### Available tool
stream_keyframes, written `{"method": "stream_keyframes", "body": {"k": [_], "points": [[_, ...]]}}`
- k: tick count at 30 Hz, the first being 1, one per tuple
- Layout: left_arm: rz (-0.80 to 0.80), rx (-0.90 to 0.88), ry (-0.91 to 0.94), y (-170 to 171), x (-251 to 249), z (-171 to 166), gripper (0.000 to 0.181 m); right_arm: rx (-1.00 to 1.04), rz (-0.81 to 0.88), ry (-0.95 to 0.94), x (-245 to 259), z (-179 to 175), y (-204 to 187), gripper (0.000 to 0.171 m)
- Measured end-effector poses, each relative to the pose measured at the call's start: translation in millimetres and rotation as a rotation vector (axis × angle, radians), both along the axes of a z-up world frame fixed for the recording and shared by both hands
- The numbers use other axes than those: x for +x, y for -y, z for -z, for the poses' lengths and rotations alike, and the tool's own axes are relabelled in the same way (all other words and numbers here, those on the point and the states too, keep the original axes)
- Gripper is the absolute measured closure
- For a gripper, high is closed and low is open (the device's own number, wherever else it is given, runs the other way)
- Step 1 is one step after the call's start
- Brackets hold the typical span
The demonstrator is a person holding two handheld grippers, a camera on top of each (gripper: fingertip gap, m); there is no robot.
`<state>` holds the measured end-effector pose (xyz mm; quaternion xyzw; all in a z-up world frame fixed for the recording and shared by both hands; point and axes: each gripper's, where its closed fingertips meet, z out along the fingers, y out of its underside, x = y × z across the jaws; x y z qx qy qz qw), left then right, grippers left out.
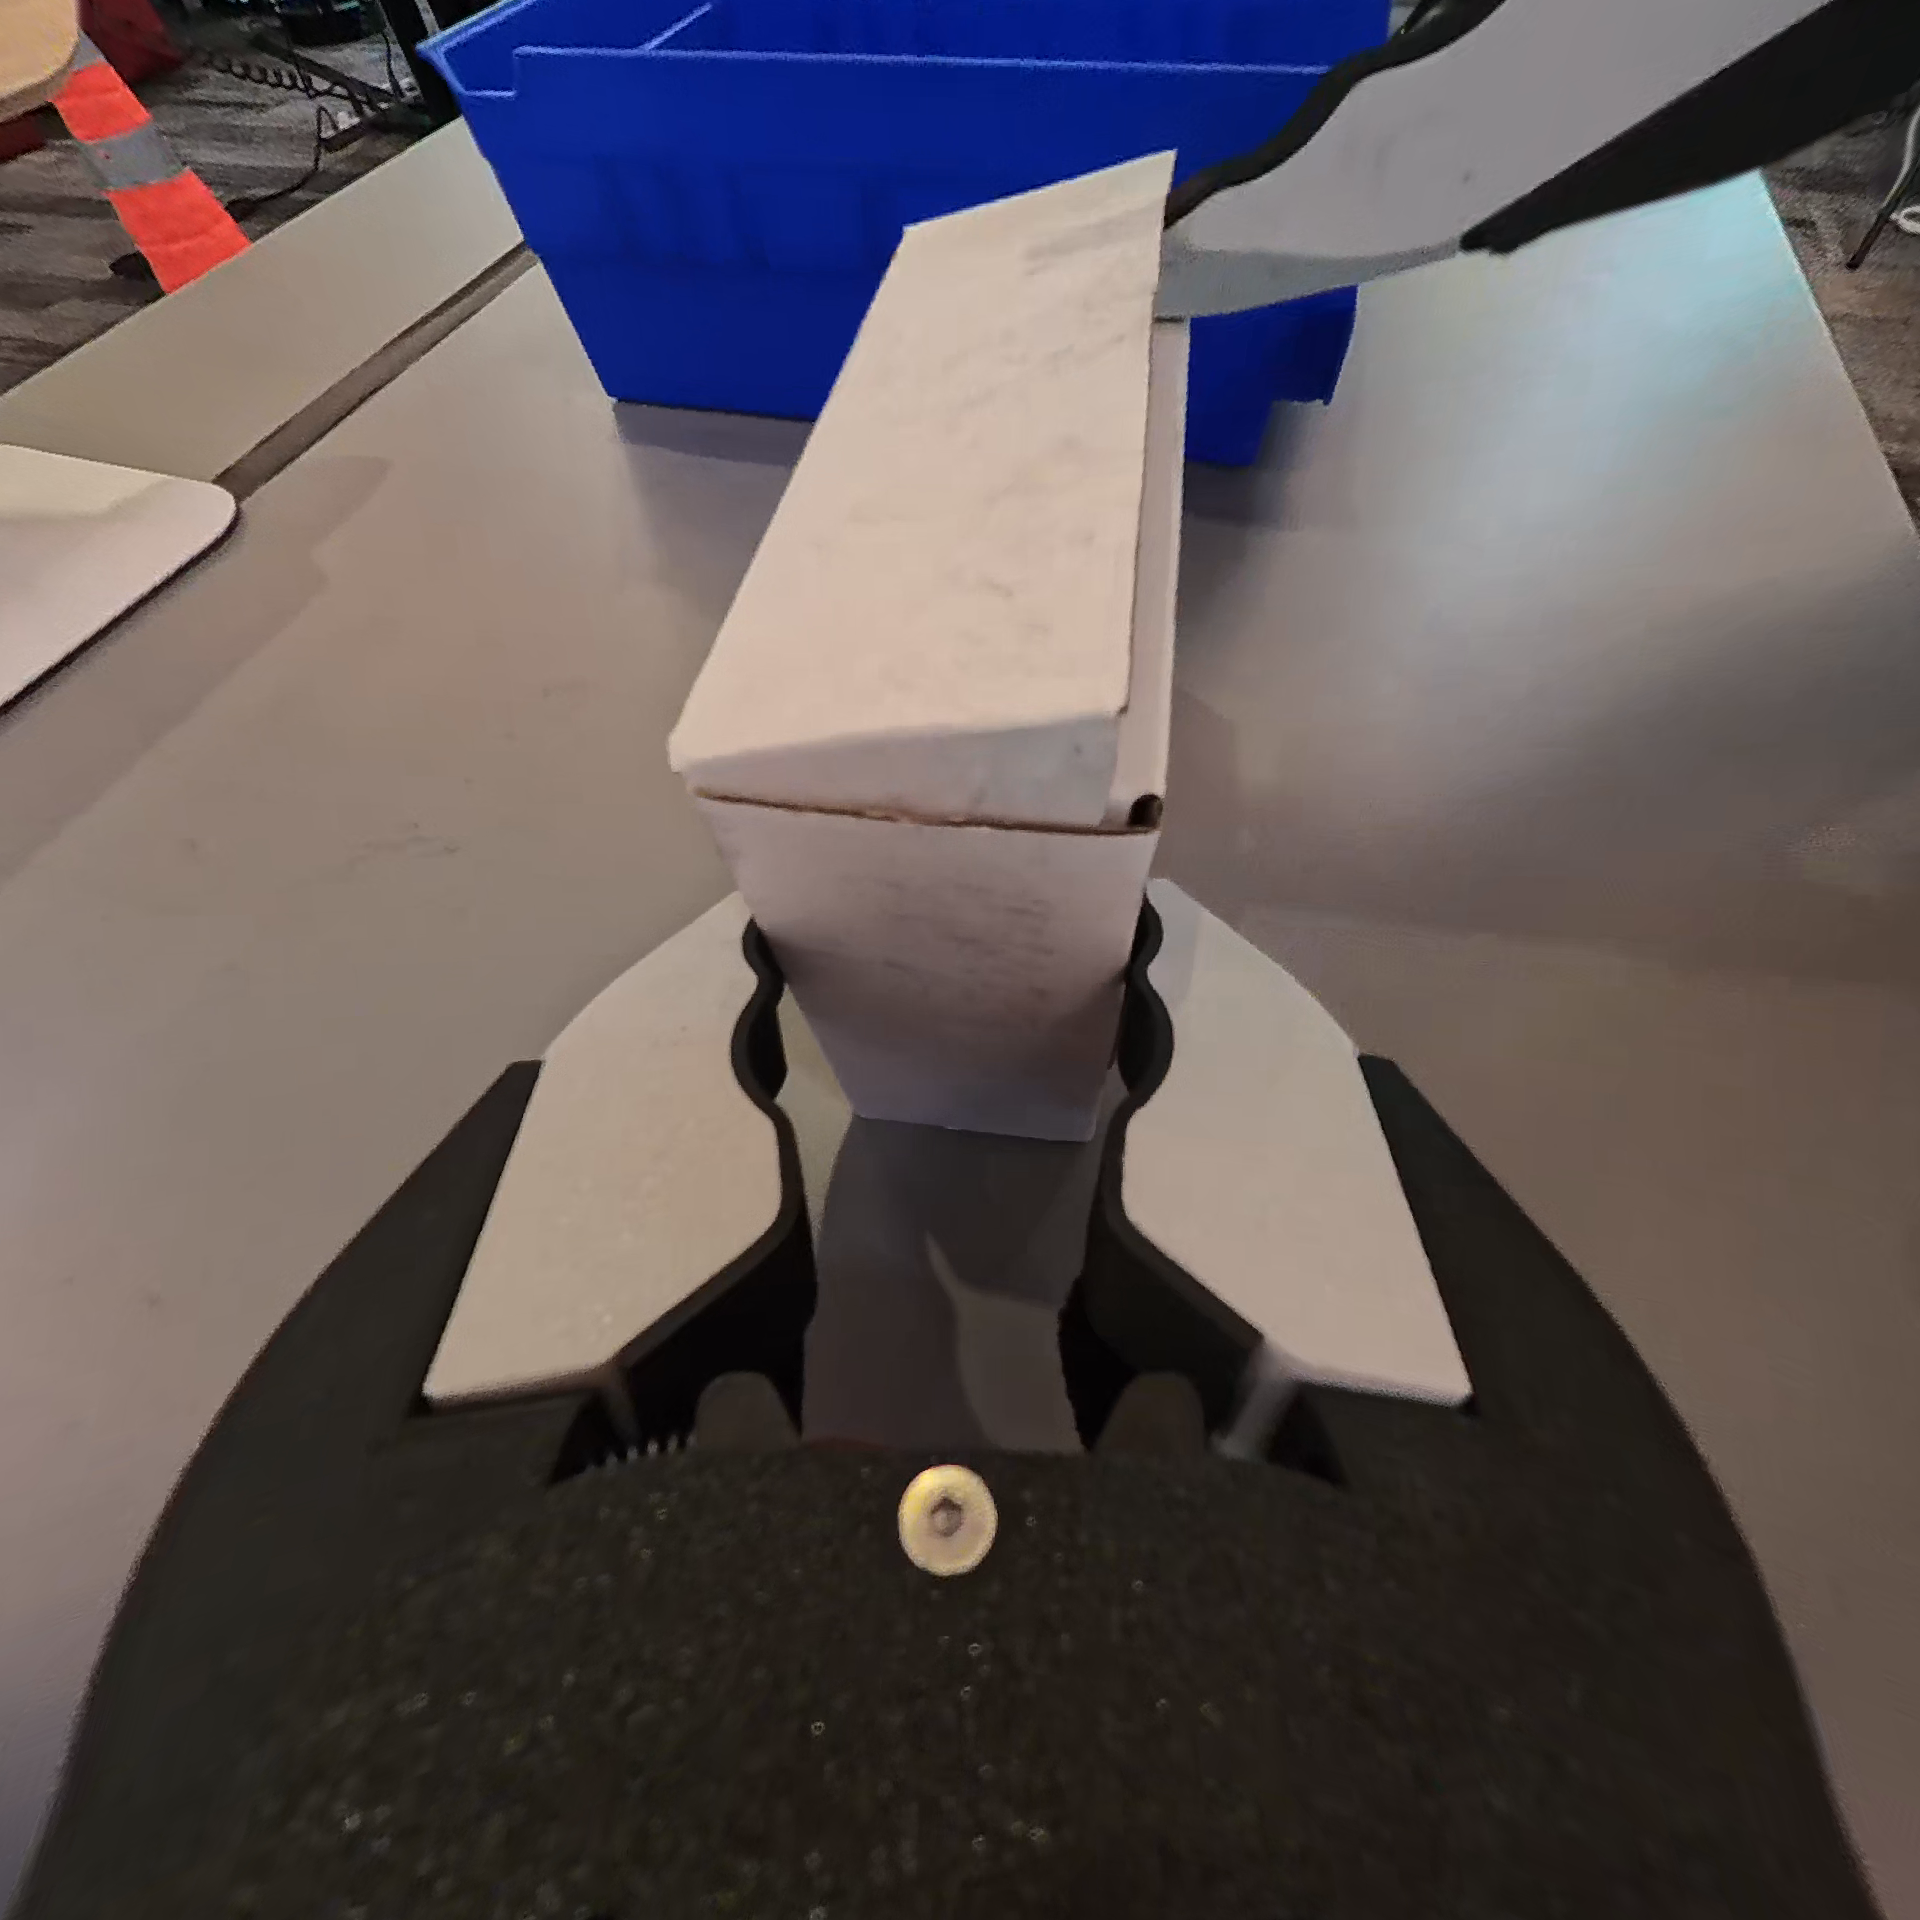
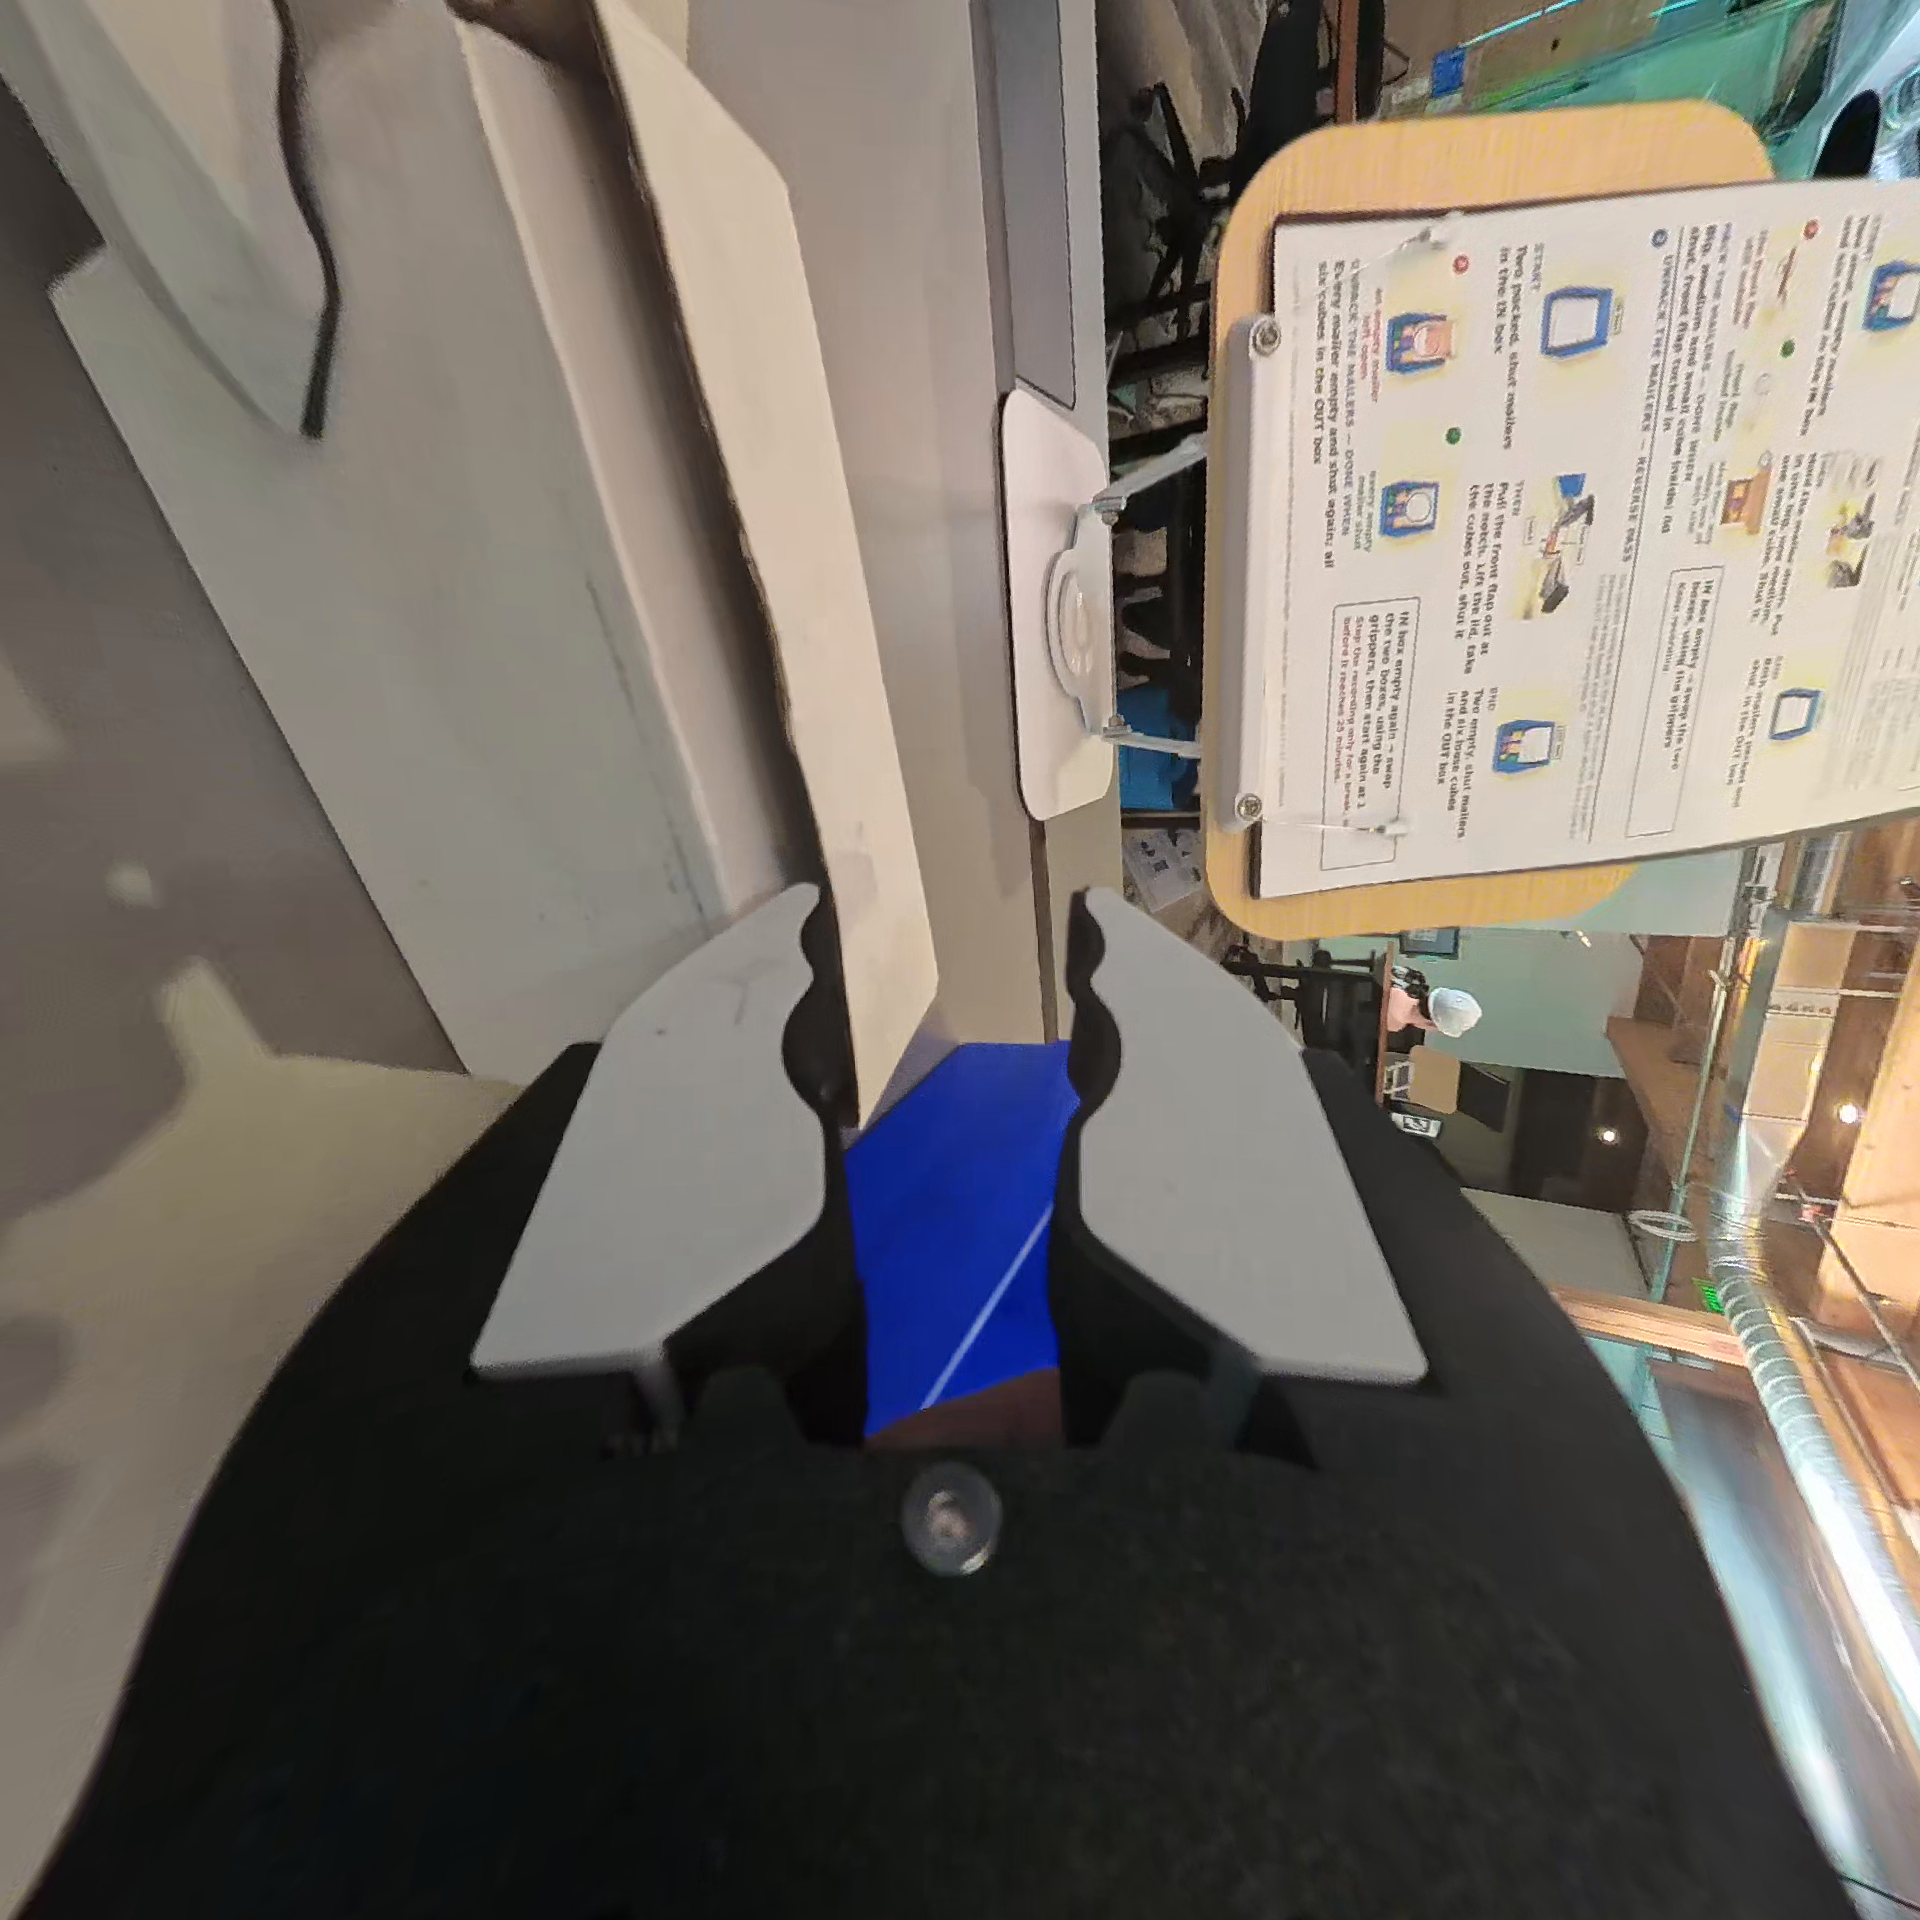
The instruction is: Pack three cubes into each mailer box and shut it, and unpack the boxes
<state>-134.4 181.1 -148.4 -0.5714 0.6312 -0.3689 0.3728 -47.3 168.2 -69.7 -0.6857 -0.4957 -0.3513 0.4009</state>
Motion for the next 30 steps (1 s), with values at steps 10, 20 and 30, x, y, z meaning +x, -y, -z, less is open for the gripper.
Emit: {"method": "stream_keyframes", "body": {"k": [10, 20, 30], "points": [[-0.006, -0.003, 0.001, -2.2, -0.3, 0.0, 0.119, -0.048, 0.045, -0.035, 35.9, 4.0, -0.8, 0.134], [-0.014, 0.009, -0.001, -2.1, -0.5, -0.2, 0.119, -0.044, -0.08, 0.126, -15.5, 6.4, -17.5, 0.145], [-0.042, 0.011, -0.006, -8.9, -3.0, -0.8, 0.119, -0.013, -0.134, 0.143, -48.4, 0.1, -26.5, 0.161]]}}
